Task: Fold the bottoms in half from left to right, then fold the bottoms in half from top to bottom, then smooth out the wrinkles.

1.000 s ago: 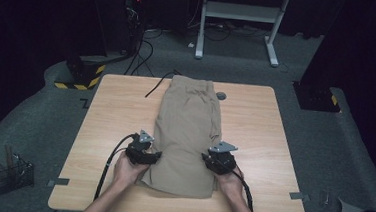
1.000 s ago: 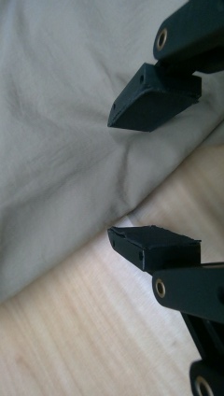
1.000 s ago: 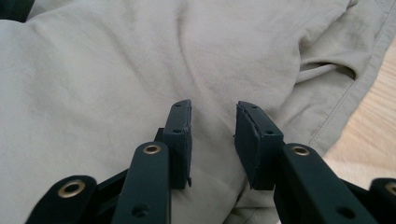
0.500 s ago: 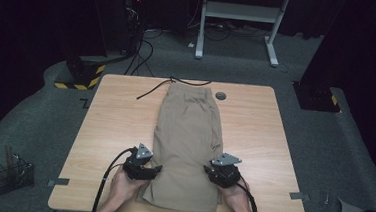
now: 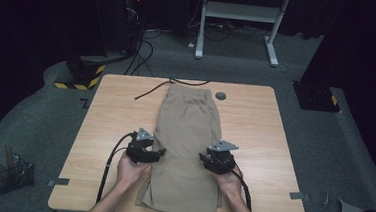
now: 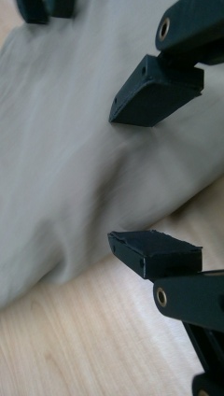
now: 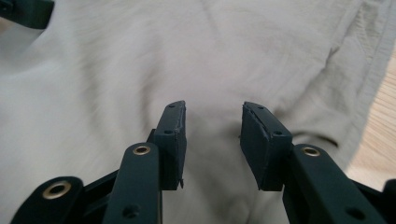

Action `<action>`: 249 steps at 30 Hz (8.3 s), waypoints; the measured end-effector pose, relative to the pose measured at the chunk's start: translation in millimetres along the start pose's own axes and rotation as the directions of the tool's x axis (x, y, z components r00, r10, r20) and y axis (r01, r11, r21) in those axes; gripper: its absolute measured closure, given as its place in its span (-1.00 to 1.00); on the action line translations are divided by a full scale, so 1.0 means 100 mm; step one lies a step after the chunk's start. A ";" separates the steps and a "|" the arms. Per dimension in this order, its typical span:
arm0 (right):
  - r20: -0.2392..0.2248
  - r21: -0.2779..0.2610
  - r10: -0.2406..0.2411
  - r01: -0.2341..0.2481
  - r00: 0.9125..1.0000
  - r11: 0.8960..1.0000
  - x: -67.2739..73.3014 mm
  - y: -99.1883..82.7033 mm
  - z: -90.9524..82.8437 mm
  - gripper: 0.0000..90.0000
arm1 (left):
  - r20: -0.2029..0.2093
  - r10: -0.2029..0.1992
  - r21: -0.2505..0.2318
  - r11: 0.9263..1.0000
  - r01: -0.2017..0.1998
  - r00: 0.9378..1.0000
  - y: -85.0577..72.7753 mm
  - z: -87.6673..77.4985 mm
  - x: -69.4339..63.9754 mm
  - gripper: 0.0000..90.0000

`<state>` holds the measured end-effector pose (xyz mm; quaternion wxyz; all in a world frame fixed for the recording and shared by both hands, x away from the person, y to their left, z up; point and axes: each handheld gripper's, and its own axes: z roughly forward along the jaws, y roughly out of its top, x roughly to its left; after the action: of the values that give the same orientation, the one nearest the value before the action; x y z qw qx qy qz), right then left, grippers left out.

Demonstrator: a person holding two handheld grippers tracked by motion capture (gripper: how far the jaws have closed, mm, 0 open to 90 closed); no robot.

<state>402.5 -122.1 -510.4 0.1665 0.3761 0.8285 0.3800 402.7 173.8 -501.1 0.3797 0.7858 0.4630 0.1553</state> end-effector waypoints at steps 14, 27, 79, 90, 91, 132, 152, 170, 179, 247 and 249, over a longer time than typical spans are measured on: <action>0.039 0.032 -0.004 0.003 0.999 0.999 -0.08 -0.02 0.13 0.32 | -0.051 0.041 0.092 0.995 -0.036 0.998 0.01 0.21 0.06 -0.19; 0.043 0.042 -0.029 0.027 0.999 0.999 -0.02 -0.15 -0.01 0.31 | -0.047 0.077 0.088 0.993 -0.072 0.996 -0.08 0.14 -0.01 -0.19; 0.197 0.088 0.182 -0.203 0.963 0.975 -0.40 0.06 0.19 -0.52 | -0.050 -0.064 0.128 0.989 0.070 0.997 0.23 0.40 0.16 -0.60; 0.167 0.093 0.145 -0.162 0.975 0.982 -0.34 0.08 0.17 -0.05 | -0.074 0.038 0.146 0.989 -0.027 0.997 0.23 0.41 0.03 -0.36; 0.165 0.093 0.145 -0.161 0.976 0.983 -0.33 0.08 0.17 -0.03 | -0.076 0.047 0.147 0.989 -0.035 0.996 0.22 0.42 0.02 -0.33; 0.005 0.064 0.081 -0.081 0.997 0.995 -0.25 0.10 0.01 0.89 | 0.129 0.057 0.121 0.990 -0.073 0.990 0.26 0.18 0.02 0.91; 0.006 -0.136 0.008 -0.007 1.000 0.991 -0.19 0.45 -0.51 0.89 | 0.171 0.100 -0.030 0.995 -0.097 0.980 0.65 -0.38 0.03 0.91; 0.093 -0.466 -0.174 0.197 0.980 0.863 0.57 0.60 -1.96 0.89 | 0.250 0.215 -0.237 0.959 -0.156 0.944 0.85 -1.90 -0.47 0.91; 0.069 -0.338 -0.058 0.078 0.996 0.938 0.06 0.84 -1.22 0.89 | 0.283 -0.002 -0.053 0.998 0.017 0.959 1.11 -0.88 0.15 0.90; 0.079 -0.018 0.189 -0.189 0.979 0.982 -0.80 0.43 0.60 0.65 | 0.024 -0.153 0.068 0.986 0.151 0.988 0.73 0.73 0.66 0.48; 0.085 -0.029 0.210 -0.209 0.974 0.978 -0.81 0.43 0.55 0.51 | 0.012 -0.141 0.044 0.989 0.140 0.990 0.74 0.66 0.64 0.29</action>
<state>508.7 -136.2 -514.7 0.1652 0.4760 0.7724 0.3867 520.5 177.6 -497.3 0.3762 0.7602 0.5176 0.1125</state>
